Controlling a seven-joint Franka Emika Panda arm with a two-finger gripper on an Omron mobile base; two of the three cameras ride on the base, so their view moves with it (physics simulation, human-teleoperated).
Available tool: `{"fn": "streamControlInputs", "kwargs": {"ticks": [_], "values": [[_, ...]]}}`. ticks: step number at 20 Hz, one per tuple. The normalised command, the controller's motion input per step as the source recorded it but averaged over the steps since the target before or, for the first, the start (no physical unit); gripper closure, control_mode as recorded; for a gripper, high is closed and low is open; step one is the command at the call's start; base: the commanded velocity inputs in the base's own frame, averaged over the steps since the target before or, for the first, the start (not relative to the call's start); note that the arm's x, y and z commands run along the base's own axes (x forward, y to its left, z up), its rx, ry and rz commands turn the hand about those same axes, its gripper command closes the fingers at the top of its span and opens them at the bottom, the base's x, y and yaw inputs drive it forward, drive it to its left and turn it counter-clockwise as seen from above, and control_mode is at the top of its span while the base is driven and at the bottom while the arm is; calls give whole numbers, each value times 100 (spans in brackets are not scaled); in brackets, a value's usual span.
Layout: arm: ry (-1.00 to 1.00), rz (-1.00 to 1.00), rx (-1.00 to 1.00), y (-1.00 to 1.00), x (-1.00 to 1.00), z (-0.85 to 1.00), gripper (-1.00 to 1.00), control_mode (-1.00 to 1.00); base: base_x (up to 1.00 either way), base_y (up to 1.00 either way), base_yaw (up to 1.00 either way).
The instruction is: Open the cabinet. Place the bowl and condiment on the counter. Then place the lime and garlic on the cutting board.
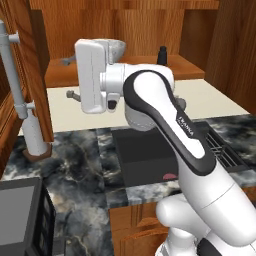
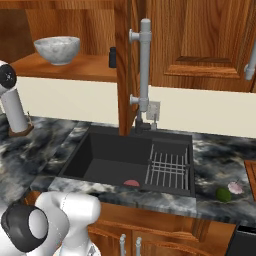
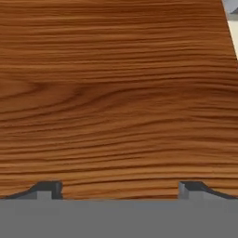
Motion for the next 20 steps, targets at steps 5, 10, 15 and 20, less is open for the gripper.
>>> {"fn": "streamControlInputs", "kwargs": {"ticks": [5, 10, 15, 20], "values": [[-7, -6, -6, -42, -5, 0, -100, -100, 0, 0, 0], [-9, -7, -11, -40, -12, 0, -100, -100, 0, 0, 0], [-6, -8, -16, -43, -12, 0, -100, -100, 0, 0, 0], [-3, -10, -18, -40, -14, 4, -100, -100, 0, 0, 0]]}}
